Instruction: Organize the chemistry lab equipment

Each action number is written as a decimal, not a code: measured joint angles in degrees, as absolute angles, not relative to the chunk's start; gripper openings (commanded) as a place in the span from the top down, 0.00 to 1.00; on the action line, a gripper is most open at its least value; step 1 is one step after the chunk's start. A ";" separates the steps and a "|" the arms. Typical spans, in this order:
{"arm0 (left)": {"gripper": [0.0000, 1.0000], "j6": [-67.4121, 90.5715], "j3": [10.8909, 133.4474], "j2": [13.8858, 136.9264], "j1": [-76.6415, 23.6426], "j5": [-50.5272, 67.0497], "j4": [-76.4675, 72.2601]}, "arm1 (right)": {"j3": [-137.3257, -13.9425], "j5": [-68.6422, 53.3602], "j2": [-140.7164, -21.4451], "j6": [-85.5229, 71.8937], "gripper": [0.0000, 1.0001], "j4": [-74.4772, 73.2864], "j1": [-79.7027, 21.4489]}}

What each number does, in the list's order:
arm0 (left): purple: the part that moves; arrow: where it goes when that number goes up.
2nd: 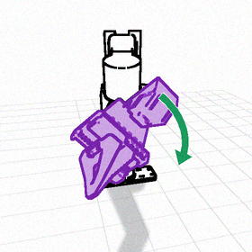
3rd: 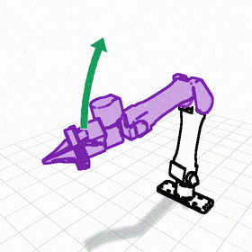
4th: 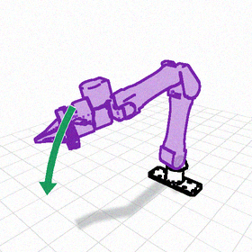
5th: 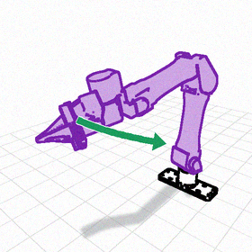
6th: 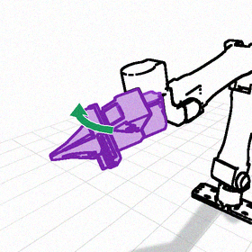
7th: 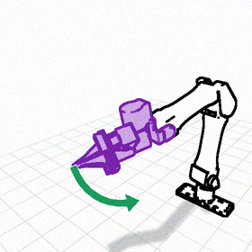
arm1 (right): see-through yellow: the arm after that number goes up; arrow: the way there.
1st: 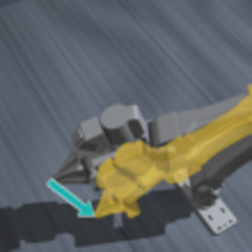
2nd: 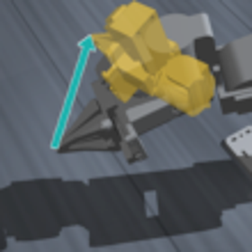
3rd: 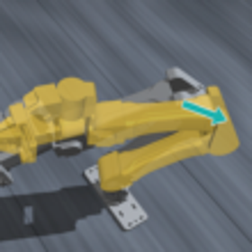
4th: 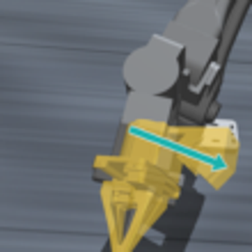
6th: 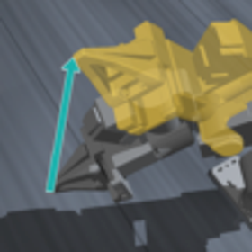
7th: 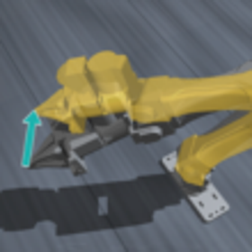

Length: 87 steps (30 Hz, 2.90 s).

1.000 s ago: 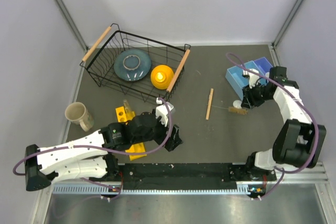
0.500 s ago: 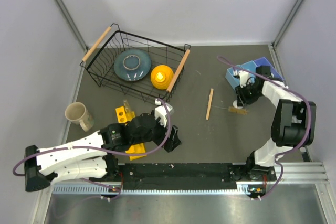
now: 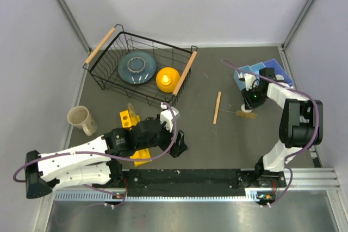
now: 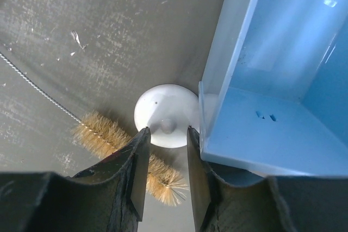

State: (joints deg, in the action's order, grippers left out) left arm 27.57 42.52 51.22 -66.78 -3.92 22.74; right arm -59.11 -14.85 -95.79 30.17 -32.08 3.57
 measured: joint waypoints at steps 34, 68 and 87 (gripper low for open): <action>0.01 30.04 42.50 56.53 -66.78 -2.11 13.43 | -60.07 -15.14 -96.38 28.08 0.99 -30.98 2.61; 0.13 62.26 41.87 92.29 -52.77 14.52 -38.37 | -56.71 -44.27 -76.86 22.68 1.00 -38.24 -2.90; 0.15 63.11 41.71 91.68 -51.40 15.49 -40.14 | -57.71 -46.09 -76.40 22.70 1.00 -40.93 -5.17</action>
